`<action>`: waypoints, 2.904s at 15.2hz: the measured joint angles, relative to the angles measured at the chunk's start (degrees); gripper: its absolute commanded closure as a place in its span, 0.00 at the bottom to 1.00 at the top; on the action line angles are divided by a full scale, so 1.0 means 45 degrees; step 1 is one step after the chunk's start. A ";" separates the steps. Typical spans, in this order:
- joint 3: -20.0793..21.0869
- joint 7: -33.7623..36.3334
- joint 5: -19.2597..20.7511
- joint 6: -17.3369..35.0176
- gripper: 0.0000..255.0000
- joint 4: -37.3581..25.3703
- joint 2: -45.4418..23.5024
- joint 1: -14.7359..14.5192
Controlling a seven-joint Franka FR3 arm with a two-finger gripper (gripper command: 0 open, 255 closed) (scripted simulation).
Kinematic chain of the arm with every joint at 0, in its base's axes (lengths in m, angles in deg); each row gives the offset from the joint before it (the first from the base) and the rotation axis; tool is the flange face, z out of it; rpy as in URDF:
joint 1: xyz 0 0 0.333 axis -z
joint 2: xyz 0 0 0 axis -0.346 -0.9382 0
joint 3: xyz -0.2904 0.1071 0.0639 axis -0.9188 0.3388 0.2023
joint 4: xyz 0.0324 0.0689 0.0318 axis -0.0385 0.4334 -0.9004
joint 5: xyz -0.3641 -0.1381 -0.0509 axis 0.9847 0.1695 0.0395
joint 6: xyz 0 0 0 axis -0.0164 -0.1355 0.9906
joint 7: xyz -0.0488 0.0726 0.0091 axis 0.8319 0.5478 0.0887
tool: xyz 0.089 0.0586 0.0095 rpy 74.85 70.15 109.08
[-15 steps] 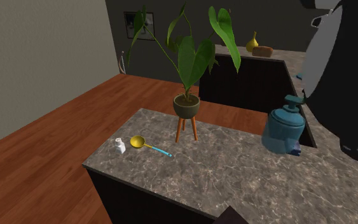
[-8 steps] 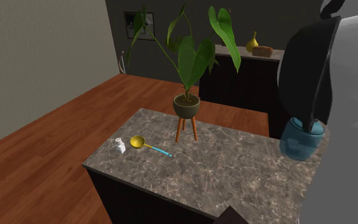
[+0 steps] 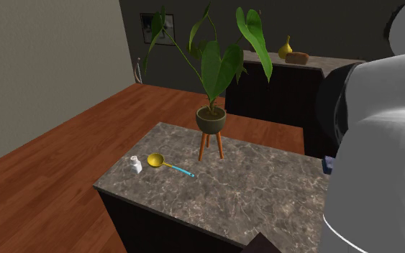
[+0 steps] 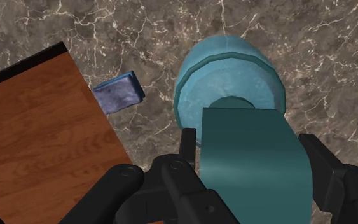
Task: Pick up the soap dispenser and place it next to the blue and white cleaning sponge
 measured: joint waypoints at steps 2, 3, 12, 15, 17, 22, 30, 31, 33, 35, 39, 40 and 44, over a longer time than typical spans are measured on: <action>0.0272 -0.0426 -0.0512 -0.0134 1.00 -0.0893 -0.0882 0.0957; 0.0385 -0.0627 -0.0720 -0.0233 1.00 -0.1330 -0.1265 0.1425; 0.0743 -0.1241 -0.1314 0.0648 1.00 -0.1309 -0.2312 0.2195; 0.0787 -0.1339 -0.1389 0.1109 1.00 -0.0869 -0.2392 0.2087; 0.0827 -0.1401 -0.1453 0.1380 1.00 -0.0646 -0.2474 0.2051; 0.0934 -0.1566 -0.1619 0.2091 1.00 -0.0028 -0.2658 0.1931; 0.1037 -0.1698 -0.1770 0.2578 1.00 0.0328 -0.2847 0.1909; 0.1037 -0.1699 -0.1770 0.2580 1.00 0.0331 -0.2847 0.1909; 0.1038 -0.1700 -0.1770 0.2581 0.00 0.0330 -0.2848 0.1910; 0.1036 -0.1699 -0.1771 0.2580 0.00 0.0322 -0.2843 0.1911; 0.1035 -0.1700 -0.1771 0.2583 0.00 0.0324 -0.2841 0.1910; 0.1024 -0.1646 -0.1739 0.2406 0.00 0.0122 -0.2839 0.1962; 0.0828 -0.1416 -0.1457 0.1416 0.00 -0.0640 -0.2466 0.2062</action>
